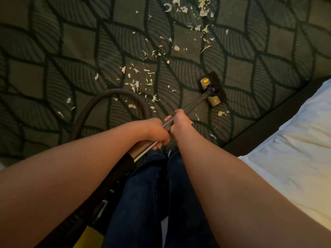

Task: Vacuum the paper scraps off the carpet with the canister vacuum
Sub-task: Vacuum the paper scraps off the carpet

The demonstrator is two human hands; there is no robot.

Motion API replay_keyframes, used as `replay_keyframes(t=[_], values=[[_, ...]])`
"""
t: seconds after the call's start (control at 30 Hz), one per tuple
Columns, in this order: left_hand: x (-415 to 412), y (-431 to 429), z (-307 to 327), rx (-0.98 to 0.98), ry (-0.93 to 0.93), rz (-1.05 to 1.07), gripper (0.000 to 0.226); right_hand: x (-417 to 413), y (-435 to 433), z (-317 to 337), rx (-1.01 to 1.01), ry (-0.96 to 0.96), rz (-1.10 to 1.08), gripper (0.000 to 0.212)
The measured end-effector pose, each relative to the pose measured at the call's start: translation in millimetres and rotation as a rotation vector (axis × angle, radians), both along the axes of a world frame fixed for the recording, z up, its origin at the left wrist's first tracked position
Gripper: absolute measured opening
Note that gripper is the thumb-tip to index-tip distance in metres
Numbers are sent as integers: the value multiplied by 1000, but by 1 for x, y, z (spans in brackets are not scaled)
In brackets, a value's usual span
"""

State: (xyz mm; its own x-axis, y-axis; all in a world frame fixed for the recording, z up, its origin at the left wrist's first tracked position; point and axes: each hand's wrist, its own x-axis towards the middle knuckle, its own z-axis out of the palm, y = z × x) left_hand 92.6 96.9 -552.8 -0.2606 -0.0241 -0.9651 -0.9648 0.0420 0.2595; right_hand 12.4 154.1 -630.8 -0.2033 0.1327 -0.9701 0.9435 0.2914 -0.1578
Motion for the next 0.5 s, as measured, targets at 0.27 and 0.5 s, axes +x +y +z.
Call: replay_keyframes(t=[0.27,0.5], values=[[-1,5,5,-17,-8,-2,25,1,3,-3,35,-3,32,31],[5,9,18,-18,-33,34,30,6,9,19,-2,-34,34,31]])
